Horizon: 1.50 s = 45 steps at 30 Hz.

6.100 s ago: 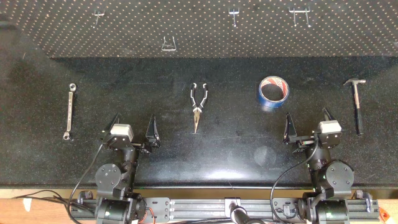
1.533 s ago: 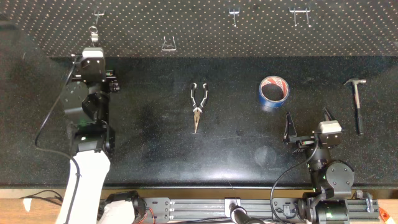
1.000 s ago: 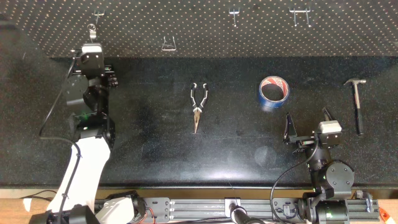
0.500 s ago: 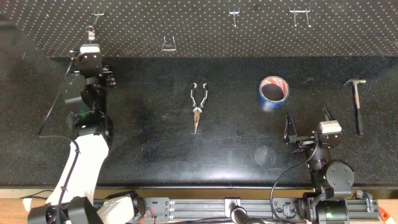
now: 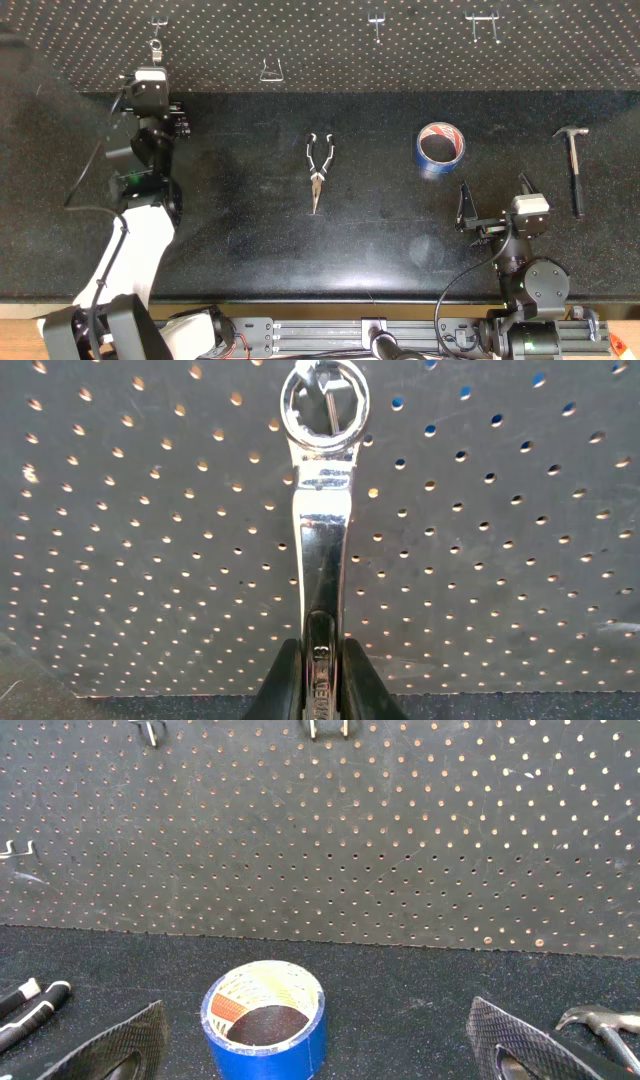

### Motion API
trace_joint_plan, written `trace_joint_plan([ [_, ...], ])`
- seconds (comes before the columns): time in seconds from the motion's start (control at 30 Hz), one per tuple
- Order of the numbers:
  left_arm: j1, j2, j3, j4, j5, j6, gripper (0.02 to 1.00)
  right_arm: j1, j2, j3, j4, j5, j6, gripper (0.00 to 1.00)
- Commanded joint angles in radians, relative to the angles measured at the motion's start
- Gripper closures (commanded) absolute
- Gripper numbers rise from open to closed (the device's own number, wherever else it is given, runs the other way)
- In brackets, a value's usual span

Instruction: Place Tools Onto Pegboard

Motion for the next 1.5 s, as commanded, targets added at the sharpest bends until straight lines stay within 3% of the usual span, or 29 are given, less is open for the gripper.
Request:
trace_joint_plan([
  [0.03, 0.002, 0.031, 0.047, 0.004, -0.013, -0.008, 0.923, 0.006, -0.007, -0.003, -0.003, -0.009, -0.014, 0.025],
  [0.1, 0.002, 0.032, 0.047, 0.004, -0.035, -0.008, 0.733, 0.006, -0.007, -0.003, -0.003, -0.009, -0.014, 0.025],
  [0.23, 0.002, 0.032, 0.047, 0.004, -0.035, -0.008, 0.038, 0.006, -0.007, -0.003, -0.003, -0.009, -0.014, 0.025],
  [0.5, 0.000, -0.076, 0.047, -0.034, -0.033, -0.009, 0.023, 0.006, -0.007, -0.003, -0.003, -0.009, -0.014, 0.025],
  [0.6, 0.000, -0.268, 0.047, -0.291, -0.027, -0.012, 0.023, 0.006, -0.007, -0.003, -0.003, -0.009, -0.014, 0.025],
  [0.63, 0.000, -0.382, 0.047, -0.465, -0.063, -0.008, 0.023, 0.006, -0.007, -0.003, -0.003, -0.009, -0.014, 0.025],
  [0.7, 0.000, -0.469, 0.047, -0.604, -0.238, -0.008, 0.023, 0.006, -0.007, -0.003, -0.003, -0.009, -0.014, 0.025],
  [0.77, 0.000, -0.484, 0.047, -0.663, -0.312, -0.008, 0.020, 0.006, -0.007, -0.003, -0.003, -0.009, -0.014, 0.025],
  [1.1, -0.106, -0.441, 0.047, -0.641, -0.153, -0.014, 0.023, 0.006, -0.007, -0.003, -0.003, -0.009, -0.014, 0.025],
  [1.2, -0.140, -0.441, 0.047, -0.642, -0.150, -0.150, 0.025, 0.006, -0.007, -0.003, -0.003, -0.009, -0.014, 0.025],
  [1.23, -0.170, -0.436, 0.047, -0.645, -0.165, -0.193, 0.025, 0.006, -0.007, -0.003, -0.003, -0.009, -0.014, 0.025],
  [1.4, -0.457, -0.409, 0.047, -0.705, -0.479, -0.348, 0.020, 0.006, -0.007, -0.003, -0.003, -0.009, -0.014, 0.025],
  [1.5, -0.621, -0.398, 0.047, -0.826, -0.608, -0.497, 0.023, 0.006, -0.007, -0.003, -0.003, -0.009, -0.014, 0.025],
])
